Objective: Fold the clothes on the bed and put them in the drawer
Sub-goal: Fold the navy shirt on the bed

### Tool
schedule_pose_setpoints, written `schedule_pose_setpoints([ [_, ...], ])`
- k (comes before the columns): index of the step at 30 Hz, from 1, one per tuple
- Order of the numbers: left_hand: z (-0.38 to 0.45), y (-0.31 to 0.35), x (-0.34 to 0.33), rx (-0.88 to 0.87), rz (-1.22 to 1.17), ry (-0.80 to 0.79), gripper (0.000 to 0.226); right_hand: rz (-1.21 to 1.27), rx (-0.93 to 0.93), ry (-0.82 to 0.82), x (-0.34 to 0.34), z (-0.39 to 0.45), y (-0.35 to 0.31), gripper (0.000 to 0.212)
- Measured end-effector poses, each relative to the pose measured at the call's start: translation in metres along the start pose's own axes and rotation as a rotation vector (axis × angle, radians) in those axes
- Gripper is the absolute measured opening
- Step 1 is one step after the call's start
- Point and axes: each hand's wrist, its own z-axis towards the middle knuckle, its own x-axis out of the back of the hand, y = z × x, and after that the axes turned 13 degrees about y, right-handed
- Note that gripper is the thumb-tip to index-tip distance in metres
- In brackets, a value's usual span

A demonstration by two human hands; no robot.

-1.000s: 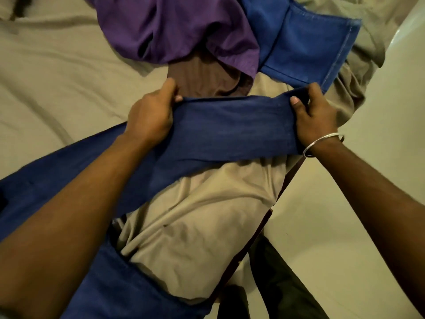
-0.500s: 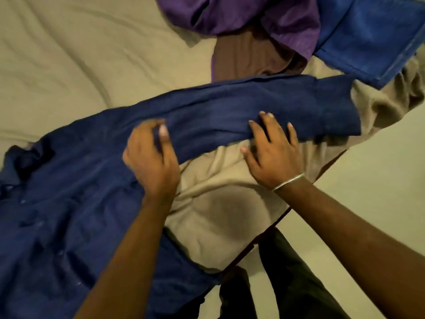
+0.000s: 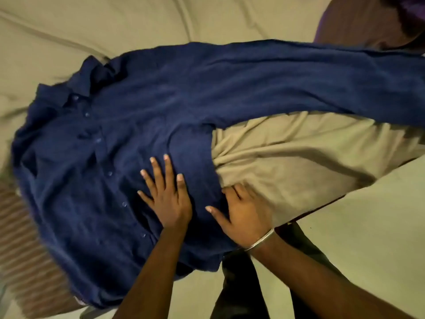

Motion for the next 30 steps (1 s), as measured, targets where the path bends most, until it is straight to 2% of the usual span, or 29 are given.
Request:
schedule_pose_setpoints([
  [2, -0.002, -0.002, 0.002, -0.010, -0.034, -0.003, 0.056, -0.012, -0.029, 0.003, -0.013, -0.017, -0.007, 0.034],
  [4, -0.003, -0.002, 0.003, -0.027, -0.102, 0.006, 0.056, 0.119, -0.074, 0.048, -0.015, -0.030, -0.007, 0.031],
  [7, -0.004, -0.013, 0.011, 0.004, -0.312, 0.038, 0.054, 0.369, -0.232, -0.006, -0.010, -0.050, -0.010, 0.031],
  [9, -0.008, -0.023, 0.014, -0.005, -0.376, 0.055, 0.051, 0.414, -0.349, 0.002, -0.011, -0.063, 0.003, 0.026],
  [13, -0.028, -0.056, 0.026, -0.122, -0.321, 0.208, 0.040, 0.243, -0.231, 0.056, -0.013, -0.075, 0.032, 0.040],
  [15, -0.040, -0.080, 0.032, -0.132, -0.315, 0.307, 0.036, 0.126, -0.212, 0.117, -0.016, -0.077, 0.035, 0.032],
  [16, -0.044, -0.092, 0.037, -0.071, -0.292, 0.344, 0.038, 0.069, -0.238, 0.160, -0.015, -0.076, 0.032, 0.025],
  [18, -0.050, -0.124, 0.043, 0.167, -0.180, 0.331, 0.048, -0.003, -0.295, 0.257, -0.011, -0.074, 0.019, 0.015],
  [20, -0.059, -0.161, 0.045, 0.337, -0.063, 0.202, 0.056, -0.018, -0.201, 0.343, -0.010, -0.073, 0.000, 0.016],
  [22, -0.075, -0.189, 0.047, 0.244, -0.050, 0.117, 0.058, 0.077, -0.007, 0.393, -0.012, -0.065, -0.029, 0.023],
  [24, -0.087, -0.209, 0.052, 0.176, -0.124, 0.147, 0.055, 0.180, 0.201, 0.355, -0.025, -0.052, -0.070, 0.026],
  [25, -0.090, -0.215, 0.056, 0.242, -0.159, 0.217, 0.052, 0.204, 0.300, 0.309, -0.035, -0.043, -0.091, 0.029],
  [28, -0.085, -0.238, 0.066, 0.686, -0.183, 0.417, 0.053, 0.105, 0.456, 0.128, -0.074, -0.020, -0.138, 0.045],
  [29, -0.082, -0.248, 0.070, 0.797, -0.169, 0.391, 0.062, 0.017, 0.475, 0.046, -0.090, -0.017, -0.146, 0.052],
  [30, -0.082, -0.256, 0.074, 0.833, -0.155, 0.328, 0.072, -0.081, 0.497, -0.031, -0.103, -0.016, -0.148, 0.058],
])
